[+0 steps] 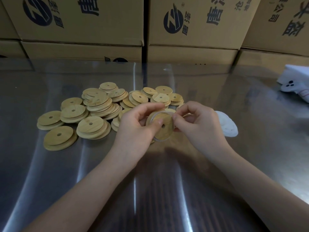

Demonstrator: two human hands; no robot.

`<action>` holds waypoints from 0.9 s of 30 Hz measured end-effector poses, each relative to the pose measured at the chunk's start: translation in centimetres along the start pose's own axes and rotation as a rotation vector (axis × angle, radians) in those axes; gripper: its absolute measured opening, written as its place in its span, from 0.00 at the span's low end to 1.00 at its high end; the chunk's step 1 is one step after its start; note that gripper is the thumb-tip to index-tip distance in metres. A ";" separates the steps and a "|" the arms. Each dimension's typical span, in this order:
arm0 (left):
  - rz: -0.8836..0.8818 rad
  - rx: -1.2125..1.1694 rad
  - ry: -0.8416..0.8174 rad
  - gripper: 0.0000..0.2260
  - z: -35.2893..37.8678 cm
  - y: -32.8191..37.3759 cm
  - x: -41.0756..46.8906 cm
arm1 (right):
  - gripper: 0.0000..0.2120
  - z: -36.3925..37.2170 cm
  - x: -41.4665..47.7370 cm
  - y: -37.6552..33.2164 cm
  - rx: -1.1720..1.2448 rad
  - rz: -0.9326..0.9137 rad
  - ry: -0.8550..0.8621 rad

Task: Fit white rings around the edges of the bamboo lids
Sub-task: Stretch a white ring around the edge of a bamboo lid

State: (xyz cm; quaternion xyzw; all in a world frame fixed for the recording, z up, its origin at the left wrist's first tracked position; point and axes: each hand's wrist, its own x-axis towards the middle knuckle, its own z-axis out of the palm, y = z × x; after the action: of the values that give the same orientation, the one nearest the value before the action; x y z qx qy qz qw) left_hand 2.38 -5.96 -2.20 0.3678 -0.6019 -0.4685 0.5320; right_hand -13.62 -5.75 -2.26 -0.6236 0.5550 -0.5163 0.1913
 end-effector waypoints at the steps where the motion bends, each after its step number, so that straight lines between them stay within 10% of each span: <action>1: -0.010 -0.003 0.001 0.18 0.0 0.1 0.0 | 0.06 -0.1 0.1 0.0 0.027 0.027 -0.008; 27: 0.019 -0.101 0.033 0.16 0.0 0.7 -0.3 | 0.10 -2.2 0.8 -1.4 0.339 0.054 -0.365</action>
State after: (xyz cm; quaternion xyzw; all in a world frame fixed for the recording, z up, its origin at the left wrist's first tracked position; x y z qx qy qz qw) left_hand 2.51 -5.47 -1.58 0.3424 -0.5722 -0.4870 0.5641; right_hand -14.89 -5.26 0.11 -0.6503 0.4333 -0.4755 0.4040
